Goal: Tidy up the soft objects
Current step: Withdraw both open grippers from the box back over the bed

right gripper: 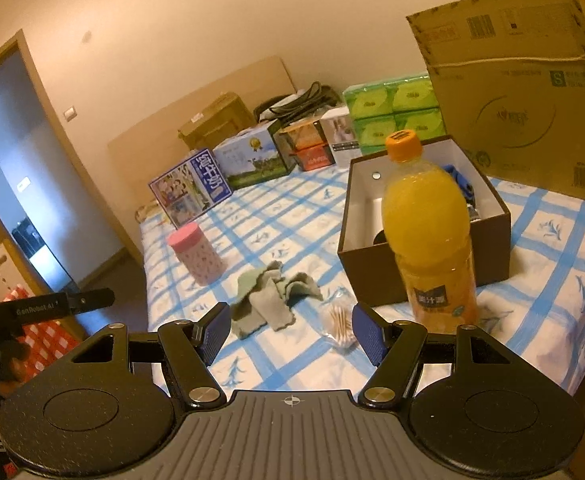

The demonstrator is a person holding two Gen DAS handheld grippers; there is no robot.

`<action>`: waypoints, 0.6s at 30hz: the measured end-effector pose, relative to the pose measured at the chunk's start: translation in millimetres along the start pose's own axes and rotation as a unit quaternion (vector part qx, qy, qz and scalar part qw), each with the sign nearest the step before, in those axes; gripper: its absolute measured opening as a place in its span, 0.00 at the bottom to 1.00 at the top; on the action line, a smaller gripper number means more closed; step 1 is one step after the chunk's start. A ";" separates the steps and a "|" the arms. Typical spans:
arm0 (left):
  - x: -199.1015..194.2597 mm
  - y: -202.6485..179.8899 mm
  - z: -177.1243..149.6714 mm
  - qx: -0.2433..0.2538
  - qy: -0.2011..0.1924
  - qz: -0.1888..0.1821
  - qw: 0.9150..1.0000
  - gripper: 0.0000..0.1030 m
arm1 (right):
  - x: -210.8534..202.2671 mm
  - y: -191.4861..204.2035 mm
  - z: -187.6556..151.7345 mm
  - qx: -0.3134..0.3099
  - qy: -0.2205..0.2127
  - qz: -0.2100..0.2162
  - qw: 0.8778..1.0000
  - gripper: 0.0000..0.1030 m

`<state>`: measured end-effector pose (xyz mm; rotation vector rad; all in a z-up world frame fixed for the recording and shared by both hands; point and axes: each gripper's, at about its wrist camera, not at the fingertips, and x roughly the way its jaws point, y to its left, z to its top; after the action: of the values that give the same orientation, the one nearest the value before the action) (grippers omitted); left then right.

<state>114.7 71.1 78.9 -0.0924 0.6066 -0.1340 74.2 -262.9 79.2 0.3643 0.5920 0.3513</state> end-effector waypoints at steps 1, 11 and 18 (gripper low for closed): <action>-0.8 0.2 -1.2 0.001 -0.001 0.003 1.000 0.43 | 1.0 2.3 -2.1 -0.003 0.001 0.000 1.000 0.65; -3.1 0.6 -15.1 0.013 0.012 0.018 1.000 0.43 | 11.3 12.1 -15.3 -0.024 0.014 0.003 1.000 0.65; 6.7 0.4 -24.2 0.017 0.027 0.028 0.999 0.43 | 22.8 14.3 -20.6 -0.042 0.025 -0.002 0.999 0.65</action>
<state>106.4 69.3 55.3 -0.0386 0.6602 -0.0937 76.6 -236.1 58.6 0.2750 0.6246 0.3818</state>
